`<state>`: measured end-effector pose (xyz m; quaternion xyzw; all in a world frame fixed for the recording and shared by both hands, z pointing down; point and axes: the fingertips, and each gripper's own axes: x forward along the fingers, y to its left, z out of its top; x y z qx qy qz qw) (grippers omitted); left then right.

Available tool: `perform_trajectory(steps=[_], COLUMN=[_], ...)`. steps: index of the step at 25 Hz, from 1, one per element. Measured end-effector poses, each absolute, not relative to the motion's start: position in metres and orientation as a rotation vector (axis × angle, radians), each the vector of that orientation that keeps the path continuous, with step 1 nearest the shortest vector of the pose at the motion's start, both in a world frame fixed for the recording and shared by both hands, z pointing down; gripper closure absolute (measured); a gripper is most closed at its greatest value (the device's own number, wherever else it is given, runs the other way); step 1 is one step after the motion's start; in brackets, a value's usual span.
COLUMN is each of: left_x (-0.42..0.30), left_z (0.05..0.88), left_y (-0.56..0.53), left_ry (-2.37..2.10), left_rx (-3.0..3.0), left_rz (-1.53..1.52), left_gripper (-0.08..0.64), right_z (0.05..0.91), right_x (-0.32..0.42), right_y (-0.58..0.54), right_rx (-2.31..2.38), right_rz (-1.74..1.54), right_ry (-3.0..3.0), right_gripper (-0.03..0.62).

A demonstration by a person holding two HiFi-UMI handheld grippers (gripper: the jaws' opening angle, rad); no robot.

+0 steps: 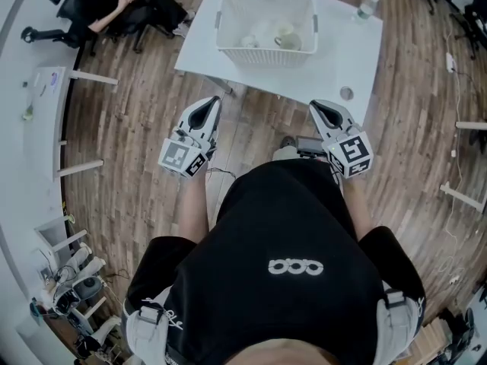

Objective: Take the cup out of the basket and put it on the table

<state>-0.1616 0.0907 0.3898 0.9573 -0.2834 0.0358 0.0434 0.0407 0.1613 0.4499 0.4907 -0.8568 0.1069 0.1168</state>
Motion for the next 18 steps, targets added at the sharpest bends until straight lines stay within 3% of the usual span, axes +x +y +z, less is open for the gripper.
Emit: perform_trajectory(steps=[18], left_x=[-0.101], left_z=[0.399], left_y=[0.036], left_ry=[-0.857], left_rx=[2.925], left_rz=[0.174], left_gripper=[0.552], right_z=[0.47], right_x=[0.094], right_y=[0.109], right_rx=[1.406], right_rz=[0.389], right_ry=[-2.525], right_gripper=[0.566])
